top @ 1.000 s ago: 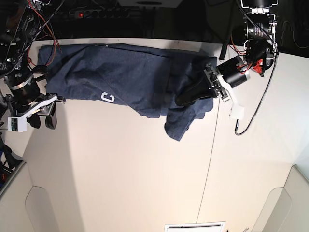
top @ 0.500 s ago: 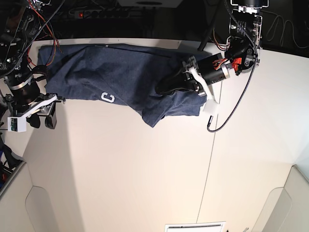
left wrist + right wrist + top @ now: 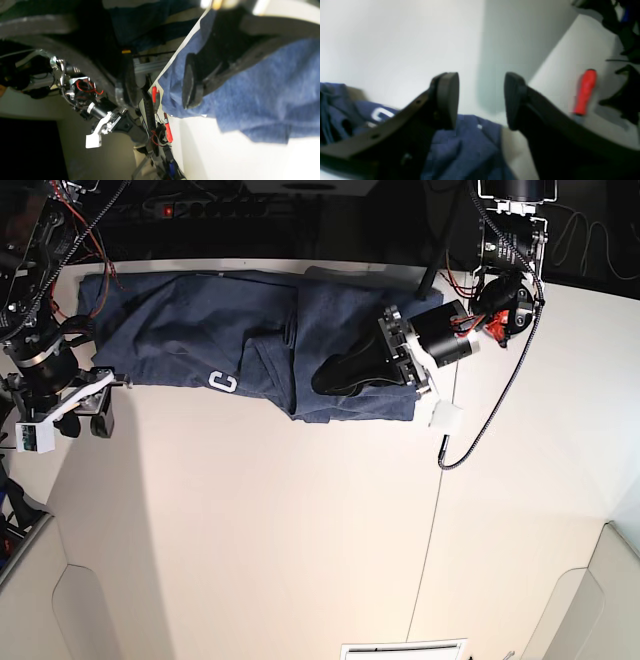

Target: Layout the t-shirt on the table in an organized manner, then fold the t-shirt properly

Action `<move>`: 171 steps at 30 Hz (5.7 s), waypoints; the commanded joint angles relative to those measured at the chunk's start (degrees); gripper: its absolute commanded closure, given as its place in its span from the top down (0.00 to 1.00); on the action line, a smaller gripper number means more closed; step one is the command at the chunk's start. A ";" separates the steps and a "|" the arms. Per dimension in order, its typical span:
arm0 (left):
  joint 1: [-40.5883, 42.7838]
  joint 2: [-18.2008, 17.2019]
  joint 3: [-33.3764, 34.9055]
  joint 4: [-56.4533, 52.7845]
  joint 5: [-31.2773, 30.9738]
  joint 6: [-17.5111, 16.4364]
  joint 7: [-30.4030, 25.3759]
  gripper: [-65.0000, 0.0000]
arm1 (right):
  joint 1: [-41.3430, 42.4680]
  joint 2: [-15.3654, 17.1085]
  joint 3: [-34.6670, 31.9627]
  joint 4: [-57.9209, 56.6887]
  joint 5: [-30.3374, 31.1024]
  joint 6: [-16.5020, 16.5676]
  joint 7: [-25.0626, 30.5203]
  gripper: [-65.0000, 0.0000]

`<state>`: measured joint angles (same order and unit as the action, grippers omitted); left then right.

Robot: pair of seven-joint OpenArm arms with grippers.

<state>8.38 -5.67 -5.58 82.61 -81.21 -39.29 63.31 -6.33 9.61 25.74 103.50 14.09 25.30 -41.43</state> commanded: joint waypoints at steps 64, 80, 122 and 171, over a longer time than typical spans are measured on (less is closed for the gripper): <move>6.86 -3.37 -15.13 -1.70 27.08 -0.71 -11.74 0.00 | 0.76 -9.31 -2.38 -6.16 47.12 8.15 -17.33 0.00; 6.69 -3.37 -9.44 -1.70 27.04 -0.71 -12.59 0.00 | 0.92 -16.48 -34.56 -6.01 22.93 7.87 -4.35 0.00; 4.31 -3.39 -9.42 -1.70 25.38 -0.71 -12.96 0.00 | 4.72 -16.17 -40.11 -2.51 -5.16 3.02 -4.17 0.67; 4.31 -3.39 -9.42 -1.70 25.81 -0.71 -12.94 0.00 | 2.45 -16.15 -45.00 -2.10 -5.49 -2.54 -12.63 0.00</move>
<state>13.15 -8.71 -14.96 80.18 -54.22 -39.27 50.98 -4.25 -5.89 -19.14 100.29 7.62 22.13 -54.83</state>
